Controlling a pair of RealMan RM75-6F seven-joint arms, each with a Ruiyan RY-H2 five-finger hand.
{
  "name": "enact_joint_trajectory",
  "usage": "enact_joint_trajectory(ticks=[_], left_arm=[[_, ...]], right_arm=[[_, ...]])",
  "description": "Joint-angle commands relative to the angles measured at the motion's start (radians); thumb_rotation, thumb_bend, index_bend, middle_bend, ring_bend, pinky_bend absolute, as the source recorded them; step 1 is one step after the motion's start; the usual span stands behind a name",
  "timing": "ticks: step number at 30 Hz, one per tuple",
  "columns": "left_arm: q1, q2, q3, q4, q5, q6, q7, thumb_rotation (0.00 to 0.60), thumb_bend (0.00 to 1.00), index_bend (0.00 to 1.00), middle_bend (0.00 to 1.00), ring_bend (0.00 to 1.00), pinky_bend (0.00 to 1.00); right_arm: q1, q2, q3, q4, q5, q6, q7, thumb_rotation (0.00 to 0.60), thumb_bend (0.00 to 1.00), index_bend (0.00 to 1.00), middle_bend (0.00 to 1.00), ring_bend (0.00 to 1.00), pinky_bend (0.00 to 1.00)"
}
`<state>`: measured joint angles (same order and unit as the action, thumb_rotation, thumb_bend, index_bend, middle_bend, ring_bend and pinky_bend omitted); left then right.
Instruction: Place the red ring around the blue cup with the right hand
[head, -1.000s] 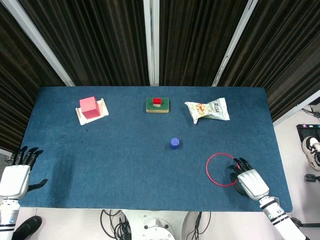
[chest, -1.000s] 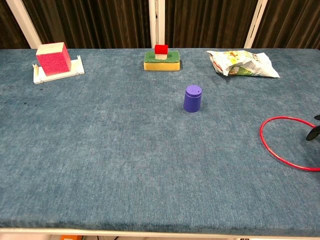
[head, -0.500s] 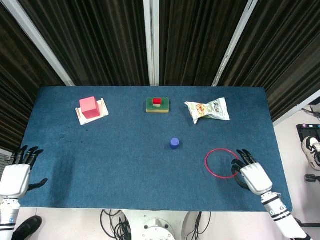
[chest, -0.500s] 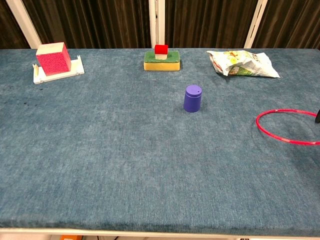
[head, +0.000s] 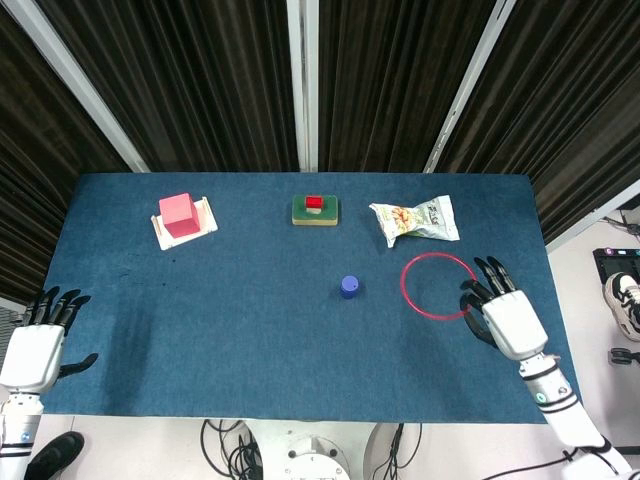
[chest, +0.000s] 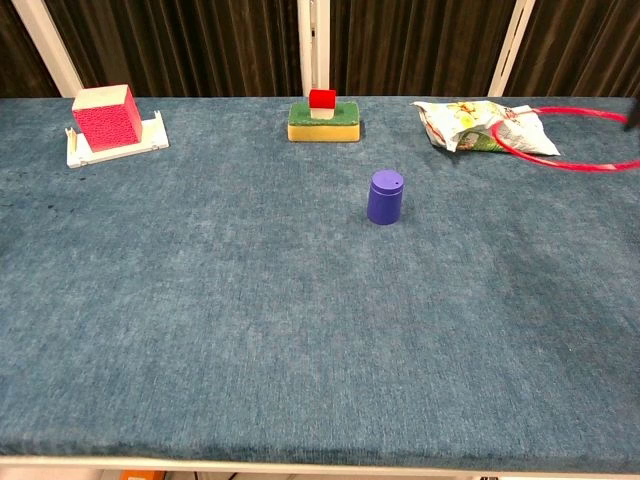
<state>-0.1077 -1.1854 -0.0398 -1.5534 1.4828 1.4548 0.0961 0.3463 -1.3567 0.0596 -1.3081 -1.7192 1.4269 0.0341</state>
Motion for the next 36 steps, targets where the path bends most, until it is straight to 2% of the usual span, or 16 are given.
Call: enact_joint_trajectory(ticks=[1,8,13,18,19,21,22,24,26,27,32,36], left_arm=[[-0.001,0.000,-0.001,-0.001,-0.001,-0.001,0.000,0.600,0.09,0.17,0.11,0.00,0.00],[0.001,0.001,0.000,-0.003,-0.004,0.002,0.002,0.600,0.09,0.17,0.11,0.00,0.00],[0.004,0.001,0.002,0.001,-0.013,-0.003,-0.002,0.600,0.09,0.17,0.11,0.00,0.00],[0.006,-0.001,0.003,0.007,-0.019,-0.005,-0.006,0.600,0.09,0.17,0.11,0.00,0.00],[0.006,-0.002,0.003,0.008,-0.020,-0.007,-0.007,0.600,0.09,0.17,0.11,0.00,0.00],[0.005,-0.003,0.003,0.009,-0.020,-0.008,-0.008,0.600,0.09,0.17,0.11,0.00,0.00],[0.004,-0.004,0.002,0.010,-0.020,-0.009,-0.008,0.600,0.09,0.17,0.11,0.00,0.00],[0.001,-0.005,0.002,0.011,-0.018,-0.011,-0.008,0.600,0.09,0.17,0.11,0.00,0.00],[-0.001,-0.006,0.001,0.012,-0.016,-0.012,-0.008,0.600,0.09,0.17,0.11,0.00,0.00],[-0.001,-0.006,0.001,0.012,-0.015,-0.012,-0.008,0.600,0.09,0.17,0.11,0.00,0.00],[-0.006,-0.006,-0.001,0.013,-0.012,-0.014,-0.011,0.600,0.09,0.17,0.11,0.00,0.00],[-0.009,-0.002,-0.003,0.015,-0.008,-0.013,-0.021,0.600,0.09,0.17,0.11,0.00,0.00]], right_arm=[[0.083,-0.001,0.040,-0.030,0.006,-0.090,-0.008,0.600,0.42,0.81,0.34,0.00,0.00],[0.232,-0.088,0.079,-0.004,0.035,-0.265,-0.011,0.600,0.42,0.81,0.34,0.00,0.00],[0.296,-0.171,0.068,0.060,0.043,-0.334,0.002,0.600,0.42,0.80,0.34,0.00,0.00],[0.317,-0.218,0.046,0.108,0.044,-0.350,0.011,0.600,0.41,0.78,0.33,0.00,0.00],[0.317,-0.222,0.039,0.114,0.045,-0.352,0.007,0.600,0.38,0.74,0.32,0.00,0.00],[0.315,-0.224,0.032,0.115,0.050,-0.351,-0.001,0.600,0.26,0.58,0.26,0.00,0.00],[0.311,-0.225,0.028,0.111,0.058,-0.351,-0.004,0.600,0.17,0.45,0.23,0.00,0.00],[0.305,-0.218,0.022,0.092,0.078,-0.364,-0.014,0.600,0.04,0.24,0.17,0.00,0.00],[0.299,-0.209,0.019,0.072,0.089,-0.363,-0.028,0.600,0.00,0.09,0.13,0.00,0.00],[0.295,-0.203,0.017,0.061,0.091,-0.358,-0.035,0.600,0.00,0.04,0.12,0.00,0.00],[0.239,-0.131,0.011,-0.024,0.104,-0.272,-0.071,0.600,0.00,0.00,0.11,0.00,0.00],[0.143,-0.014,-0.002,-0.121,0.144,-0.173,-0.121,0.600,0.01,0.01,0.13,0.00,0.00]])
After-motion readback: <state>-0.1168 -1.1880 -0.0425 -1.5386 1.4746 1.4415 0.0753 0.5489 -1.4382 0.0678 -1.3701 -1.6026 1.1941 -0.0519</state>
